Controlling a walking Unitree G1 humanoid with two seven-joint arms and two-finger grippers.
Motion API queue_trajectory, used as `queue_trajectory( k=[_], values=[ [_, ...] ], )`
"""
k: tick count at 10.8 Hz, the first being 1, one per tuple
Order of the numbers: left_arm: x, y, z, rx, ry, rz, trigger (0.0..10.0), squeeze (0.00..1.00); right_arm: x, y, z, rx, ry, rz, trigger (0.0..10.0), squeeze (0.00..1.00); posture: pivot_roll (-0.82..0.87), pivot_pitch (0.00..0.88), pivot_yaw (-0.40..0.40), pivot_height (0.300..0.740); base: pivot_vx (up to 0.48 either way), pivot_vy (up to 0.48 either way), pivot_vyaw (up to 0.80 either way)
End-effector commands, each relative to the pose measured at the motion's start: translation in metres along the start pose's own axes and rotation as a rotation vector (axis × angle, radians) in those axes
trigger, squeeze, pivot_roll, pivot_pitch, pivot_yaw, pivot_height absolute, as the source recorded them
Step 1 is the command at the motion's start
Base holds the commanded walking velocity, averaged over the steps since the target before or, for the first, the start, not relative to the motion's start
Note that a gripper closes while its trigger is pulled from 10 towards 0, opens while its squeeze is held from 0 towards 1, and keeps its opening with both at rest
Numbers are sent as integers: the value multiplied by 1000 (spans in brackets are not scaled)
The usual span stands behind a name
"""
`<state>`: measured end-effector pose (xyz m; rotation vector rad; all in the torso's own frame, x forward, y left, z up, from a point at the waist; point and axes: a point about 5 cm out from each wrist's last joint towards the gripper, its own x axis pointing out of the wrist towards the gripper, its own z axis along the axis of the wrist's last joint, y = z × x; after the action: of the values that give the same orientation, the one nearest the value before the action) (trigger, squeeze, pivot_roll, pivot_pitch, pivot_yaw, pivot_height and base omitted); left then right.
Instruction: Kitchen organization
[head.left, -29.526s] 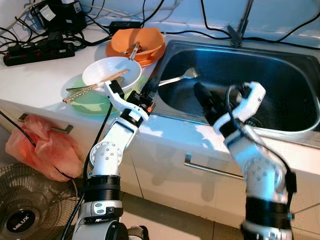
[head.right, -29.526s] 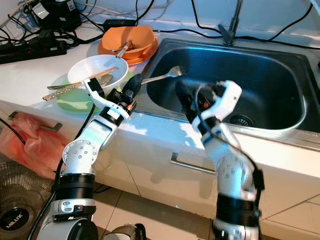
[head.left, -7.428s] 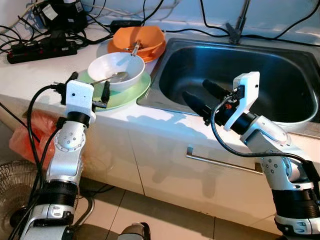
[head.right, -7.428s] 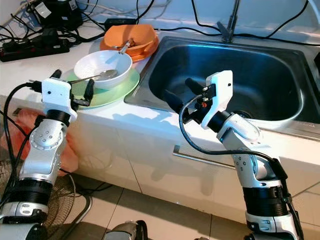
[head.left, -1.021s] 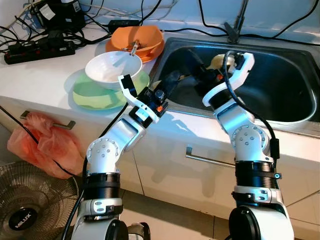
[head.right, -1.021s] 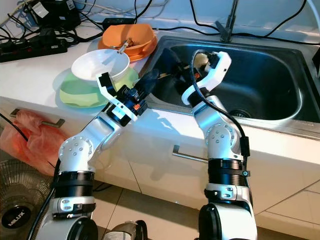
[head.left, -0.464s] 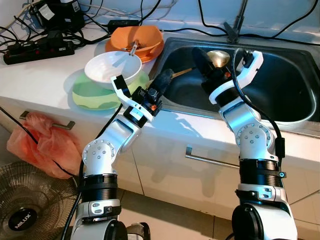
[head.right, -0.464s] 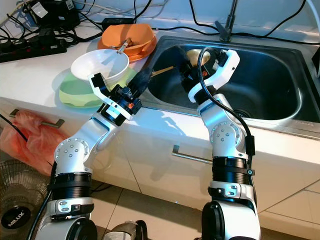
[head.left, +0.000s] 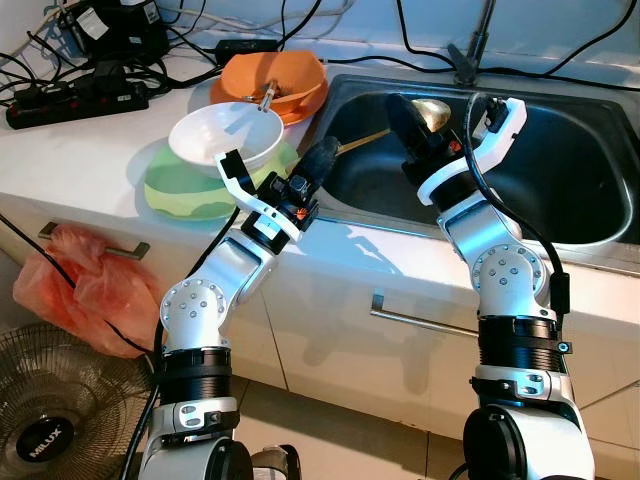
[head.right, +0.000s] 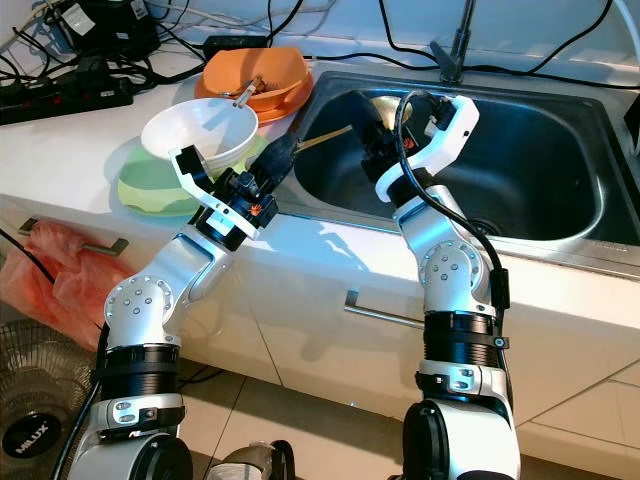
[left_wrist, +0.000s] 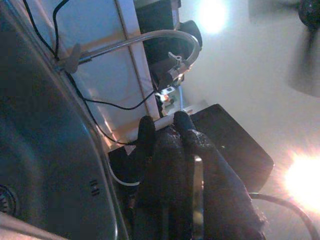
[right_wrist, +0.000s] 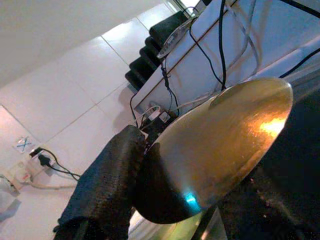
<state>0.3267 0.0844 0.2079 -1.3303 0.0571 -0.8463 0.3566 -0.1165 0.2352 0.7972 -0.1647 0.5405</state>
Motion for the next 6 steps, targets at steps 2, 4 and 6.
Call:
queue_trajectory(
  k=[2,4,6],
  values=[
    [4,-2,3,6,6,-12,0,0,0,1,0,3,1,7,0,0,33,73,69,740,0,0,0],
    [3,0,4,7,5,-4,0,0,0,0,-1,3,4,7,0,0,34,72,68,740,0,0,0],
    [3,1,4,4,8,-1,0,0,0,0,-1,3,4,6,0,0,33,72,69,740,0,0,0]
  ],
)
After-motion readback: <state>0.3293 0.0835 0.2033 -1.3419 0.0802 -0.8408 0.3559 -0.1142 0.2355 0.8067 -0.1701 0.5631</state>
